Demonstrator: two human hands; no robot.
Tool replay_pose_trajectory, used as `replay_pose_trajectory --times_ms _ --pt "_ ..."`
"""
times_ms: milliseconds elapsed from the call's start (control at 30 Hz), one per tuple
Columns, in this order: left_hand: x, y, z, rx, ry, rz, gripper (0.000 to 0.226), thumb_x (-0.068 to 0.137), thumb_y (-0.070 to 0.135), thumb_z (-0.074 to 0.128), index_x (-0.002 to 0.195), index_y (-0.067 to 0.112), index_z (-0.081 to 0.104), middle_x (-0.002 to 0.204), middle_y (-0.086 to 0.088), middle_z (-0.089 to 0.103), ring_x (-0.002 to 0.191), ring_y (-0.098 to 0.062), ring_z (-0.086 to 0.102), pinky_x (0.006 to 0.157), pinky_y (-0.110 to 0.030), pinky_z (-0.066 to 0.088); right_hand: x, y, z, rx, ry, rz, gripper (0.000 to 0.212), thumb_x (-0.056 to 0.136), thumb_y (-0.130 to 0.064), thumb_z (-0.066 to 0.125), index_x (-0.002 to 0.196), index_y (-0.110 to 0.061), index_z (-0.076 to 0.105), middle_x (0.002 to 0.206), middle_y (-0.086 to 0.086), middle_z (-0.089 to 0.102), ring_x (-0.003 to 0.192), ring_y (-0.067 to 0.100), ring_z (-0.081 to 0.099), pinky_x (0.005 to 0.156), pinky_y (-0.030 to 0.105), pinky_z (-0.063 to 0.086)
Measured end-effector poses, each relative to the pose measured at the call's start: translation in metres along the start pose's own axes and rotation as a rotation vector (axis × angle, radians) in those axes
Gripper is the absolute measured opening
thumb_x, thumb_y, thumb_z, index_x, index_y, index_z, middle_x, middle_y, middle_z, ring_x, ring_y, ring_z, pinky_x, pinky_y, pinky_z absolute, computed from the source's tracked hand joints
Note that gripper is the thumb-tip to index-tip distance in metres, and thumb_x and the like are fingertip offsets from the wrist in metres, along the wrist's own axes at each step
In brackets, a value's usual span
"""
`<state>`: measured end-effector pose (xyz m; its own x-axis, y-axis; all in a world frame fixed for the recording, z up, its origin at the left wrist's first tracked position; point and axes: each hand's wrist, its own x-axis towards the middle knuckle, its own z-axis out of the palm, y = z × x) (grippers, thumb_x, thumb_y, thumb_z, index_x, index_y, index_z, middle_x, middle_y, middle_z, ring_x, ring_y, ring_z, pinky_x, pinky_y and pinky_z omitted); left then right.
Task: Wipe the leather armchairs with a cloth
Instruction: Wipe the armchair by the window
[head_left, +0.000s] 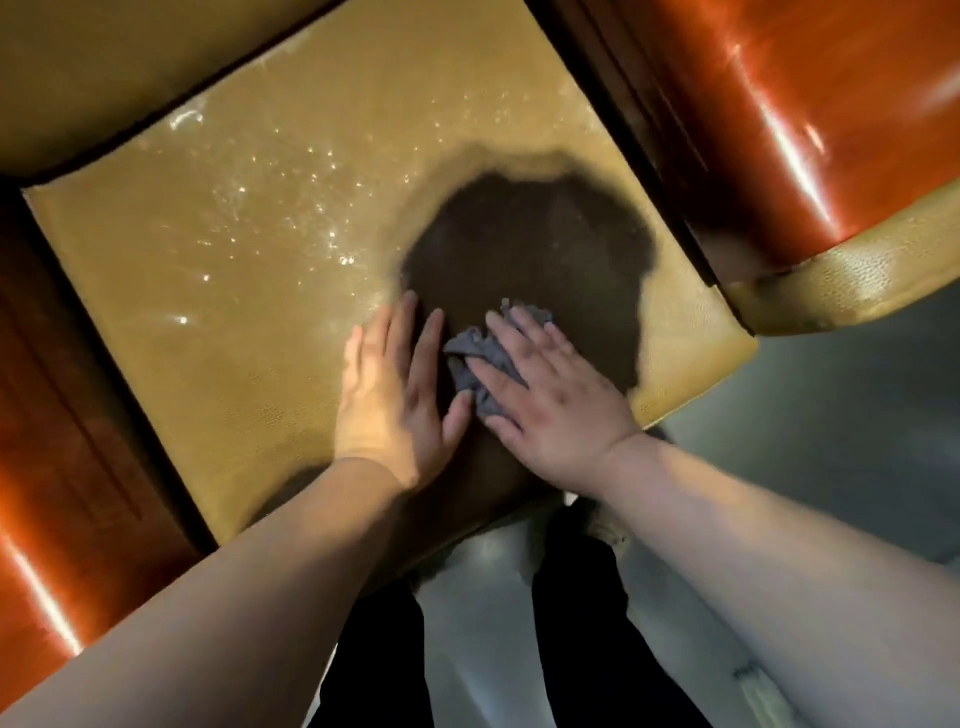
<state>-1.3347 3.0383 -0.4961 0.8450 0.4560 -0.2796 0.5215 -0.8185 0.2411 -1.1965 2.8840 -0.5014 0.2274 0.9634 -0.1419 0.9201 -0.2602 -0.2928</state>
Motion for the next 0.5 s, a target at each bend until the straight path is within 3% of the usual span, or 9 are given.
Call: replay_pose_trajectory --times_ms 33,100,167,267,333,433,500 --pt "0.0 -0.003 0.009 0.014 0.066 0.018 0.087 0.091 0.058 0.046 0.162 0.01 0.034 0.172 -0.019 0.022 0.158 -0.041 0.019 0.13 -0.051 0.004 -0.006 0.022 0.001 0.0 0.048 0.018 0.06 0.095 -0.041 0.056 0.149 -0.014 0.054 0.165 0.022 0.031 0.154 0.042 0.027 0.124 0.059 0.024" --pt "-0.003 -0.01 0.02 0.046 0.152 0.033 0.088 0.086 0.055 0.052 0.16 0.011 0.036 0.17 -0.017 0.025 0.156 -0.04 0.022 0.13 -0.047 0.003 -0.019 0.065 -0.003 0.047 0.173 0.307 0.061 0.097 -0.036 0.054 0.151 -0.008 0.05 0.161 0.028 0.034 0.15 0.048 0.032 0.121 0.062 0.029" --pt "-0.002 -0.011 0.024 0.093 0.17 0.019 0.089 0.082 0.053 0.053 0.159 0.012 0.036 0.171 -0.016 0.023 0.156 -0.039 0.021 0.13 -0.049 0.005 -0.028 0.091 -0.011 0.063 0.192 0.562 0.067 0.101 -0.04 0.045 0.16 -0.012 0.035 0.166 0.024 0.026 0.153 0.044 0.026 0.126 0.053 0.021" --pt "0.001 -0.007 0.021 0.142 0.141 -0.019 0.091 0.081 0.054 0.051 0.16 0.011 0.035 0.172 -0.017 0.022 0.157 -0.04 0.02 0.13 -0.052 0.007 -0.015 0.057 -0.012 0.17 0.271 0.755 0.068 0.103 -0.036 0.046 0.163 -0.012 0.026 0.17 0.021 0.012 0.157 0.037 0.012 0.128 0.05 0.012" --pt "0.001 -0.005 0.018 0.147 0.131 -0.019 0.092 0.081 0.054 0.049 0.161 0.011 0.035 0.172 -0.018 0.023 0.157 -0.041 0.02 0.13 -0.055 0.01 -0.013 0.021 -0.006 0.126 0.208 0.653 0.069 0.102 -0.042 0.042 0.163 -0.015 0.024 0.17 0.021 0.009 0.158 0.038 0.006 0.127 0.05 0.009" --pt "0.0 -0.006 0.018 0.157 0.127 -0.014 0.092 0.081 0.054 0.048 0.16 0.009 0.036 0.171 -0.019 0.024 0.157 -0.041 0.021 0.129 -0.056 0.012 -0.027 0.032 -0.002 0.023 0.061 0.221 0.065 0.101 -0.046 0.041 0.157 -0.015 0.039 0.169 0.021 0.02 0.158 0.039 0.015 0.129 0.051 0.012" --pt "-0.001 -0.007 0.021 0.153 0.135 -0.016 0.092 0.081 0.055 0.048 0.16 0.009 0.036 0.17 -0.02 0.025 0.156 -0.041 0.021 0.129 -0.055 0.01 -0.021 0.068 -0.003 0.071 0.198 0.238 0.061 0.108 -0.046 0.032 0.155 -0.008 0.044 0.163 0.028 0.032 0.152 0.047 0.028 0.125 0.056 0.022"
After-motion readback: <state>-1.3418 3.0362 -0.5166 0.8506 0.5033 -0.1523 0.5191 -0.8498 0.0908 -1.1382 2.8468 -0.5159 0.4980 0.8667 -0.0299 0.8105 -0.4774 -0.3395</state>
